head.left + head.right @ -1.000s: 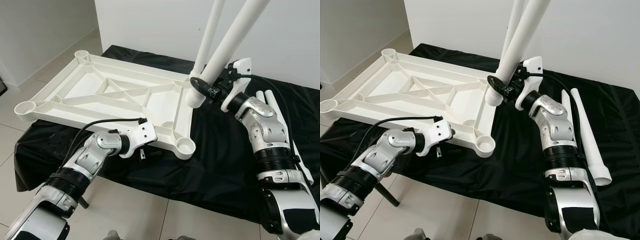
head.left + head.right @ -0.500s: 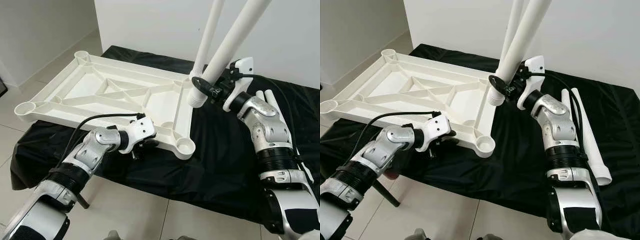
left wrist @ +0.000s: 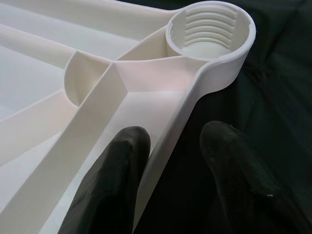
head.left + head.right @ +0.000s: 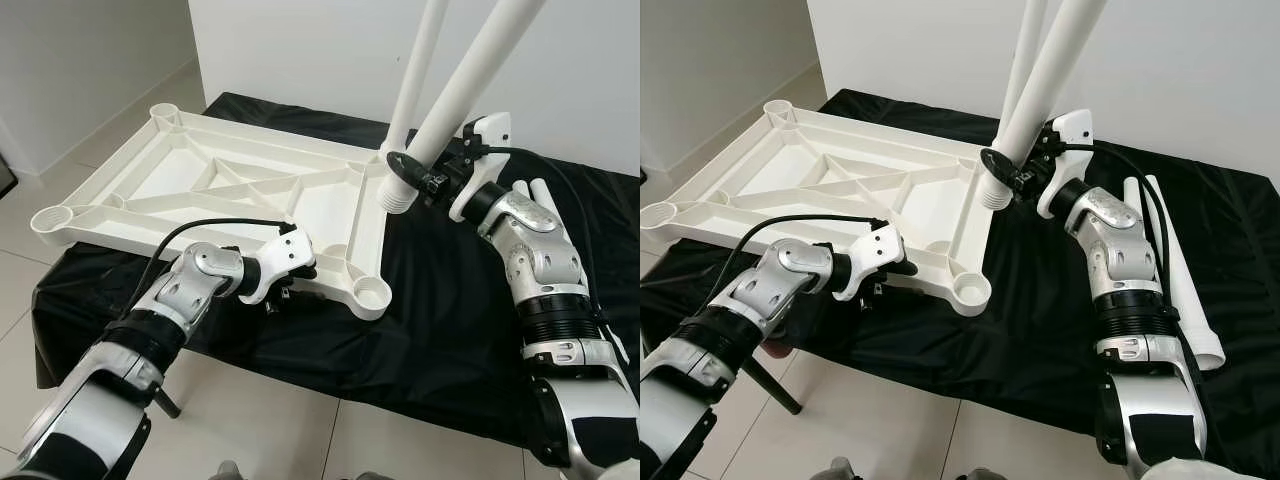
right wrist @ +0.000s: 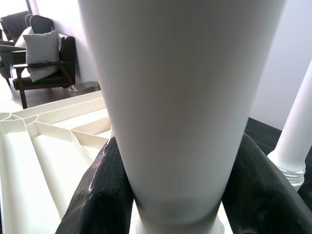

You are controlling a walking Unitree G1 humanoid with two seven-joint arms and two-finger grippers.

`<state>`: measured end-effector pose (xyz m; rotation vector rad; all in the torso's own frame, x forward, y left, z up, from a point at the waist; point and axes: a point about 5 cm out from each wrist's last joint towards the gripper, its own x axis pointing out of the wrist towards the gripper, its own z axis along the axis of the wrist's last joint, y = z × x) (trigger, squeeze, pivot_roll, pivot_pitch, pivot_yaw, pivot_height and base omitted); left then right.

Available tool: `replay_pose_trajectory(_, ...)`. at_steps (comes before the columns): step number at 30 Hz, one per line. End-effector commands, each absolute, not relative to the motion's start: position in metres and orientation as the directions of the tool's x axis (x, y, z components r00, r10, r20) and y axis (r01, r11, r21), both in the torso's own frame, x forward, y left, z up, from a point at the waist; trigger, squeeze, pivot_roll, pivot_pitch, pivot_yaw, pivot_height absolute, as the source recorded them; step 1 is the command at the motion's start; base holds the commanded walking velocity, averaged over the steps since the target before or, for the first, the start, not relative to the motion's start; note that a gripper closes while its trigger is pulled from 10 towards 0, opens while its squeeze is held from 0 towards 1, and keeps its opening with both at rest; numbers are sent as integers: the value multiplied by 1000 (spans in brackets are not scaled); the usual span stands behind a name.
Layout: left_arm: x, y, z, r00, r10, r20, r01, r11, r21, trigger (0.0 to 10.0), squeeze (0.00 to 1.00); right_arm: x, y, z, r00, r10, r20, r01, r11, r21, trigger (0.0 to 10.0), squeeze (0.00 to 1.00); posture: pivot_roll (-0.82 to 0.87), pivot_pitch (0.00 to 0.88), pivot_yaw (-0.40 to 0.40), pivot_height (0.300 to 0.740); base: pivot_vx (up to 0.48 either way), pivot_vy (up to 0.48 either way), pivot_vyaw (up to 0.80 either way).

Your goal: Building children table

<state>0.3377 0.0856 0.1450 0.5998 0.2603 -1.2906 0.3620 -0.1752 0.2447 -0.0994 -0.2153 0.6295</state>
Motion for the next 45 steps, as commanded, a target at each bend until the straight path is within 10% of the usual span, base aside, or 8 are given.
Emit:
replay_pose_trajectory(1,338,85,140,232,-811,-537,965,123,232,10000,0,361,-178,248,787,588,185,-565,808,-165,10000,0,-56,0,-2,740,0,0,0)
replay_pose_trajectory(32,347,91,109,197,-753,-628,963,268,-20,10000,0,358,-178,249,786,590,185,-567,807,-165,10000,0,-74,0,5,740,0,0,0)
replay_pose_trajectory(33,344,92,106,173,-752,-636,968,250,-32,4980,0,358,-179,249,786,589,185,-566,808,-164,10000,0,-74,0,6,740,0,0,0)
replay_pose_trajectory(35,343,92,104,162,-751,-640,970,242,-38,4980,0,358,-179,249,787,588,186,-565,808,-164,10000,0,-74,0,6,740,0,0,0)
replay_pose_trajectory(37,341,94,101,151,-753,-640,967,246,-61,0,0,358,-179,249,788,586,187,-563,810,-163,10000,0,-75,0,7,740,0,0,0)
replay_pose_trajectory(43,338,99,96,121,-738,-663,971,228,-76,0,0,358,-181,250,792,581,188,-559,814,-162,10000,0,-73,0,6,740,0,0,0)
replay_pose_trajectory(44,338,101,94,125,-728,-675,970,233,-72,10000,0,358,-181,250,792,581,187,-558,814,-163,10000,0,-73,0,5,740,0,0,0)
replay_pose_trajectory(45,338,101,94,125,-728,-675,970,233,-72,10000,0,358,-181,250,792,581,187,-558,814,-163,10000,0,-73,0,5,740,0,0,0)
